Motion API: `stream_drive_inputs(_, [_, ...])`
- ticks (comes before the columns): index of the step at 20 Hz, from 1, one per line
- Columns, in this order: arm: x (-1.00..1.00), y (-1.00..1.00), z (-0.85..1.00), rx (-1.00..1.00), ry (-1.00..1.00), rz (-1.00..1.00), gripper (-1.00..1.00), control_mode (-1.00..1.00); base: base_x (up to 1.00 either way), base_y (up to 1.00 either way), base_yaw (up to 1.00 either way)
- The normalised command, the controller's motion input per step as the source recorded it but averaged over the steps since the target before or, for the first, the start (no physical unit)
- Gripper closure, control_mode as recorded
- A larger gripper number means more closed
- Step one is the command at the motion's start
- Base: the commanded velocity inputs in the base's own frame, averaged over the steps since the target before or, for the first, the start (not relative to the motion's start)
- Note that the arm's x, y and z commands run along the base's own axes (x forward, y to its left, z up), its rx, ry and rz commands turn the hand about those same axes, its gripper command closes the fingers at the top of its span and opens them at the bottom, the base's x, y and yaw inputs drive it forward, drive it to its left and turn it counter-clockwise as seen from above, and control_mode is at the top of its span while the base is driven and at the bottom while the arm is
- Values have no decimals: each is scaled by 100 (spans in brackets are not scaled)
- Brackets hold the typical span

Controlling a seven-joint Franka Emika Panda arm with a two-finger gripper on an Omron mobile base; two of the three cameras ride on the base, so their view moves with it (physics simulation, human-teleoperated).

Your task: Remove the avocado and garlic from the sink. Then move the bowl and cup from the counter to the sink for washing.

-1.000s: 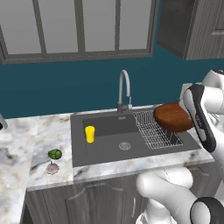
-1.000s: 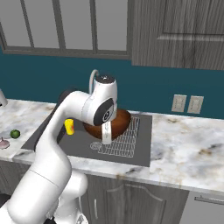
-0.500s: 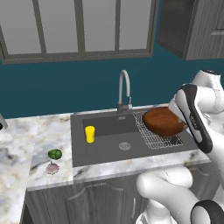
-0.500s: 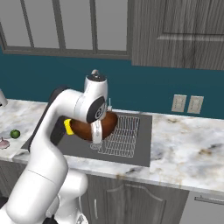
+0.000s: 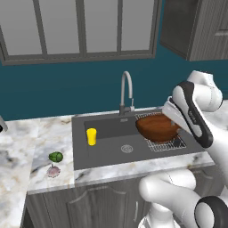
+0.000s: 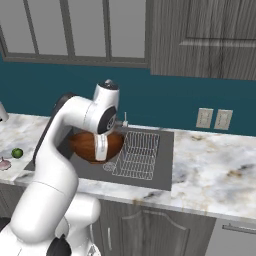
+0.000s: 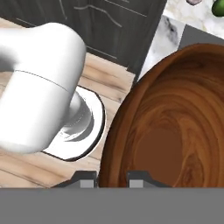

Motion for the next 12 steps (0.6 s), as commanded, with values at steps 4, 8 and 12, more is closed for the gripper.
stream_drive_inputs(4, [2, 34, -2, 7, 3, 0, 100, -100, 0, 0, 0])
stream_drive_inputs(8, [3, 35, -5, 6, 0, 0, 100, -100, 0, 0, 0])
stream_drive_inputs(12, [10, 34, -8, 6, 5, 0, 100, -100, 0, 0, 0])
